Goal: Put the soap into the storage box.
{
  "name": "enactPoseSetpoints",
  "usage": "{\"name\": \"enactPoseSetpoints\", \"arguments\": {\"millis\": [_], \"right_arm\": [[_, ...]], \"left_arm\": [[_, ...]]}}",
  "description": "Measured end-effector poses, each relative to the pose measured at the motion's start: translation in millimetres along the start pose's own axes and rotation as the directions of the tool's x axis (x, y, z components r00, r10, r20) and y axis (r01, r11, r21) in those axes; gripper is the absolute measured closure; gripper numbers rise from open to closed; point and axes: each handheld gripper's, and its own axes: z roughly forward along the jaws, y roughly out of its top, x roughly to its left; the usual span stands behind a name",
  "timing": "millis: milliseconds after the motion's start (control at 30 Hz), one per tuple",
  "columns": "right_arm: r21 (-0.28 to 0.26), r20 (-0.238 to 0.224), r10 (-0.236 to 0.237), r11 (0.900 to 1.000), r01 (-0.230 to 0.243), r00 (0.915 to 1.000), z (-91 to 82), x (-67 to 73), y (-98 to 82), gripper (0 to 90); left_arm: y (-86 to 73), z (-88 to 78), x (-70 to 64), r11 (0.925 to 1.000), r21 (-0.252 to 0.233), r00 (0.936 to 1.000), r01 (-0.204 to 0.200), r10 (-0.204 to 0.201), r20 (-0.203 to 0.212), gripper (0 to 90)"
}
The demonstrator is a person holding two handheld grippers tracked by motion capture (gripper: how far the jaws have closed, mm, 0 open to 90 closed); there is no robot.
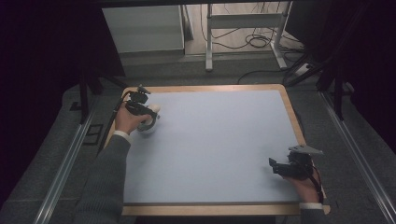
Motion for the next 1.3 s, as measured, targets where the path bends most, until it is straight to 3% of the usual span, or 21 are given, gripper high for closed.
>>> {"name": "enactPoseSetpoints", "arguments": {"millis": [300, 567, 767, 900, 1033, 1167, 1300], "right_arm": [[0.005, 0.000, -0.001, 1.000, 0.001, 1.0000, 1.0, -0.1, -0.6, 8.1], [0.009, 0.000, -0.001, 1.000, 0.001, 1.0000, 1.4, 0.0, -0.8, 8.1], [0.008, 0.000, 0.004, 1.000, -0.004, 1.0000, 0.8, -0.6, -0.9, 8.1], [0.006, -0.002, 0.000, 1.000, 0.000, 1.0000, 0.8, -0.2, -0.7, 8.1], [0.003, 0.001, 0.000, 1.000, 0.000, 1.0000, 0.4, 0.3, -0.6, 8.1], [-0.001, 0.004, -0.002, 1.000, 0.002, 1.0000, -0.8, 0.2, -0.2, 8.1], [-0.004, 0.007, 0.000, 1.000, 0.000, 1.0000, -1.0, -0.1, -0.3, 8.1]], "left_arm": [[-3.3, 9.6, 12.2, 0.9986, 0.006, 0.9986, 0.053, -0.053, -0.004, 49.5], [-4.9, 17.1, 13.6, 0.9975, 0.008, 0.9975, 0.070, -0.070, -0.007, 49.3], [-2.7, 4.5, 10.1, 0.9950, -0.059, 0.9962, 0.081, -0.079, 0.038, 33.4], [-5.5, -5.5, 3.3, 0.9941, -0.094, 0.9944, 0.053, -0.044, 0.096, 29.6], [-10.3, -13.4, -8.8, 0.9937, -0.112, 0.9938, 0.002, 0.010, 0.111, 27.7], [-20.7, -21.9, -25.4, 0.9870, -0.149, 0.9881, -0.061, 0.081, 0.131, 26.2], [-34.8, -24.3, -41.2, 0.9799, -0.164, 0.9770, -0.113, 0.140, 0.161, 25.1]]}}
